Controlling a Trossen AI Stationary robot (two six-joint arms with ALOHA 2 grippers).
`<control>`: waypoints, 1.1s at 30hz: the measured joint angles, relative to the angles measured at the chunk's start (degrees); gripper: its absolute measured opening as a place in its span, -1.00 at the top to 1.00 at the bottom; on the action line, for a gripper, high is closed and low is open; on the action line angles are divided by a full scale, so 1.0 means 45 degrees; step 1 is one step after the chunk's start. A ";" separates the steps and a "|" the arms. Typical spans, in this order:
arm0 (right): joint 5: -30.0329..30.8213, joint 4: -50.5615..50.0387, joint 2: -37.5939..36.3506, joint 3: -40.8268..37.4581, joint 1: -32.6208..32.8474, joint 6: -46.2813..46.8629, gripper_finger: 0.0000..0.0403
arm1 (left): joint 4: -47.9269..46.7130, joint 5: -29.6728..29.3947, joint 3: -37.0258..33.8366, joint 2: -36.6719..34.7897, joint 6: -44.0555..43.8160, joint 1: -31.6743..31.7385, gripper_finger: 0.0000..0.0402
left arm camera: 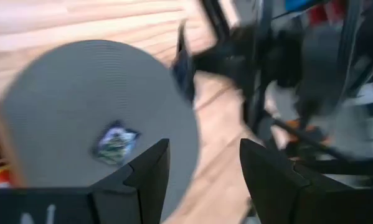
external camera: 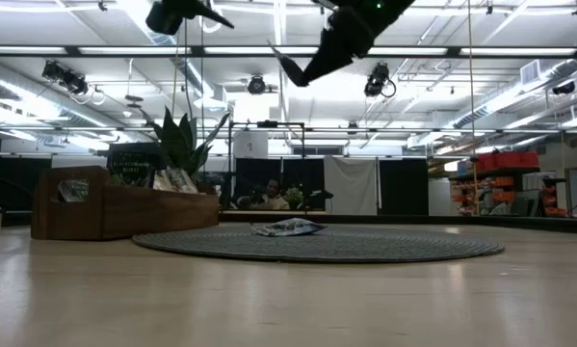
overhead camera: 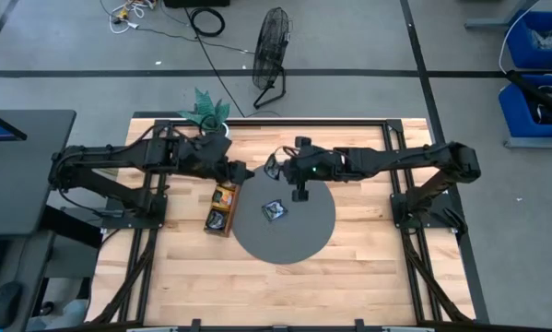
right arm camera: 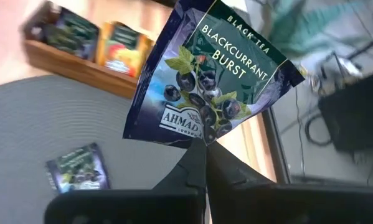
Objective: Pick & Place Tea
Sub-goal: Put the purple tea bag into the bottom section of the wooden organizer
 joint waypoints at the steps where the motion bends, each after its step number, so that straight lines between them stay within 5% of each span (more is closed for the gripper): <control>1: 0.0001 0.0096 0.0000 0.0000 0.0167 -0.0218 1.00 | 0.0255 0.0166 0.0000 0.0000 -0.0120 0.0120 0.01; 24: -0.0089 0.1565 0.0012 0.0005 0.1004 -0.0950 1.00 | 0.2221 0.1870 0.0000 0.1537 -0.0460 0.0897 0.02; 33: -0.0094 0.1224 0.0015 0.0005 0.1001 -0.0946 1.00 | 0.2188 0.1728 0.0000 0.1530 -0.0350 0.0897 0.30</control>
